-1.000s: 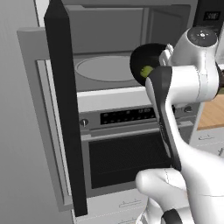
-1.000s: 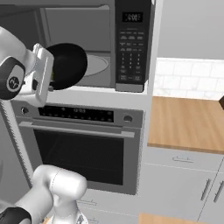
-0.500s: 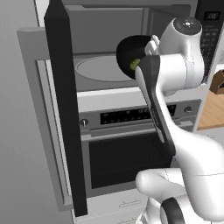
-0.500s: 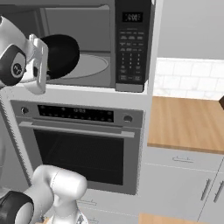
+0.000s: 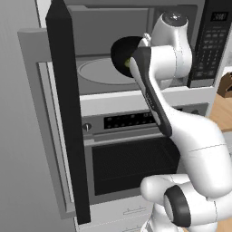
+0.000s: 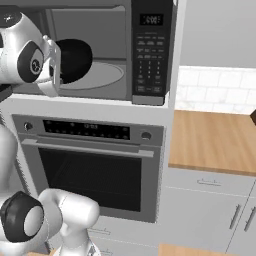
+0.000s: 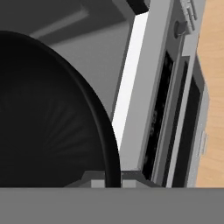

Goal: Pick the lime from the sink and place it in the bowl. Then pick the bowl and place it in the microwave. Then close the microwave door and press the start button.

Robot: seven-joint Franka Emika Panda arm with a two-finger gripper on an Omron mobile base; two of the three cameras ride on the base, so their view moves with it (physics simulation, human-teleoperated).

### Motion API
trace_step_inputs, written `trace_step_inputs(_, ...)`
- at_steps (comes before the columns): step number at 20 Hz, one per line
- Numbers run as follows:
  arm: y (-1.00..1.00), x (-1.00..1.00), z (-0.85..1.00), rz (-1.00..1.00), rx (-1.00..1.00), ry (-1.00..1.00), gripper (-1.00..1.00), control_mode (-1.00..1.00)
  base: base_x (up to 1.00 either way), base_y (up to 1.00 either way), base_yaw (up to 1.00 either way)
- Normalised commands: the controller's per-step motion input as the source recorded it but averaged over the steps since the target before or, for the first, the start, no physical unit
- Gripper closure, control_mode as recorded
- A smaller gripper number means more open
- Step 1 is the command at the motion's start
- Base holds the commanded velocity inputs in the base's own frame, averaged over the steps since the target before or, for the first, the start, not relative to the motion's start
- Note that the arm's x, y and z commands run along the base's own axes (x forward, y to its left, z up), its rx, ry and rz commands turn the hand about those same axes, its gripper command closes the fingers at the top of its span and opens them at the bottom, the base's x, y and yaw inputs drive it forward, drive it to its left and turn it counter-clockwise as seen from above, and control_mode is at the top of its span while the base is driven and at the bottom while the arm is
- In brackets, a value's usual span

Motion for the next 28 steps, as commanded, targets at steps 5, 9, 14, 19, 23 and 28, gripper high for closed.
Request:
trace_step_inputs(5,0.0,0.24,-0.1,0.05,0.0,0.0,1.0,-1.0,0.0,0.0,0.0)
trace_step_inputs(9,0.0,0.21,-0.15,0.05,0.0,0.0,1.0,-1.0,0.0,0.0,0.0)
trace_step_inputs(14,0.0,0.28,-0.23,0.05,0.0,0.0,1.0,-1.0,0.0,0.0,0.0)
trace_step_inputs(19,0.0,0.35,-0.22,0.04,0.0,0.01,1.0,-1.0,0.0,0.0,0.0)
trace_step_inputs(23,0.06,0.45,-0.08,0.04,0.0,0.01,1.0,-1.0,0.0,0.0,0.0)
trace_step_inputs(28,0.12,0.48,-0.12,0.04,-0.01,0.03,1.0,-1.0,0.0,0.0,0.0)
